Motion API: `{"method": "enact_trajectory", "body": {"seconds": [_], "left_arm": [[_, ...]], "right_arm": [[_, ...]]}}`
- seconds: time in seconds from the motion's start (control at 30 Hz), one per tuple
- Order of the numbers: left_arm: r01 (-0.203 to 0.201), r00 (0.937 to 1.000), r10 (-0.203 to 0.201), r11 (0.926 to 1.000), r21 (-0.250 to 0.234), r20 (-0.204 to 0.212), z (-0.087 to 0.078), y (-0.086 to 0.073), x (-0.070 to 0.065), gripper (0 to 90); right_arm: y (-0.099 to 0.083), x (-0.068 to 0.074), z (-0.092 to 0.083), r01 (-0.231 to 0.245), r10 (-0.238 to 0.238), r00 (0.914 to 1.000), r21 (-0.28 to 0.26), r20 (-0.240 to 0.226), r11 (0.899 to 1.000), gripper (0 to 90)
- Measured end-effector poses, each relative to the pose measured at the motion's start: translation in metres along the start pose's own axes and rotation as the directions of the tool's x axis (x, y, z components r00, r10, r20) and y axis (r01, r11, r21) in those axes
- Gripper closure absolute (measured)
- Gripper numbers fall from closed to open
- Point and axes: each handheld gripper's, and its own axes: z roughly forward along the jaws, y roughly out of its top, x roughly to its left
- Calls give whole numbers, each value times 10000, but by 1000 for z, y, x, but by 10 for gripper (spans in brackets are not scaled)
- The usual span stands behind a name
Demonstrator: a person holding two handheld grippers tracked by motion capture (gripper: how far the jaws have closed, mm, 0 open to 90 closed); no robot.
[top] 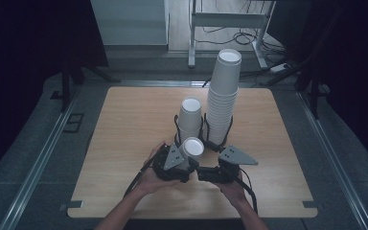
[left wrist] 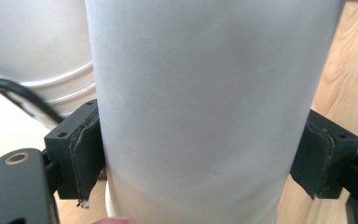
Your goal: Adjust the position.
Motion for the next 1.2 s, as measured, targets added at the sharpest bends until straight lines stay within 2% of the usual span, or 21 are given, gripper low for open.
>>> {"method": "enact_trajectory", "body": {"seconds": [0.27,0.43,0.57,0.67,0.73,0.8,0.93,1.03,1.07,1.2], "left_arm": [[-719,9967,745,9945,761,-331,-6,-2,3,156],[-1237,9906,1299,9845,1244,-432,-4,-2,1,156],[-1572,9851,1655,9767,1462,-463,-2,-2,-2,156],[-1701,9831,1781,9743,1478,-426,-2,0,-3,156],[-1777,9817,1855,9734,1448,-421,-2,1,-4,156],[-1838,9808,1911,9723,1445,-381,-3,2,-5,156],[-1976,9790,2025,9708,1362,-231,-3,5,-8,156],[-2027,9785,2060,9708,1281,-131,-2,6,-10,156],[-2066,9777,2097,9695,1320,-99,-2,7,-11,155],[-1984,9797,2006,9722,1247,-51,-1,8,-11,152]], "right_arm": [[-1,0,-5,-73,78,9997,208,-231,9998,128],[2,-1,-2,-38,49,9995,363,-305,9993,119],[5,-3,4,20,17,9989,777,-472,9970,103],[5,-6,9,43,26,9983,1190,-575,9929,89],[4,-10,13,-91,233,9956,1542,-908,9880,85],[4,-11,15,-106,271,9947,1629,-994,9866,87],[3,-13,23,-197,469,9883,1835,-1452,9828,128],[0,-13,28,-221,558,9838,1933,-1705,9809,160],[-1,-12,30,-134,480,9820,1861,-1825,9824,197],[-1,-10,31,-30,339,9832,1702,-1793,9854,204]]}}
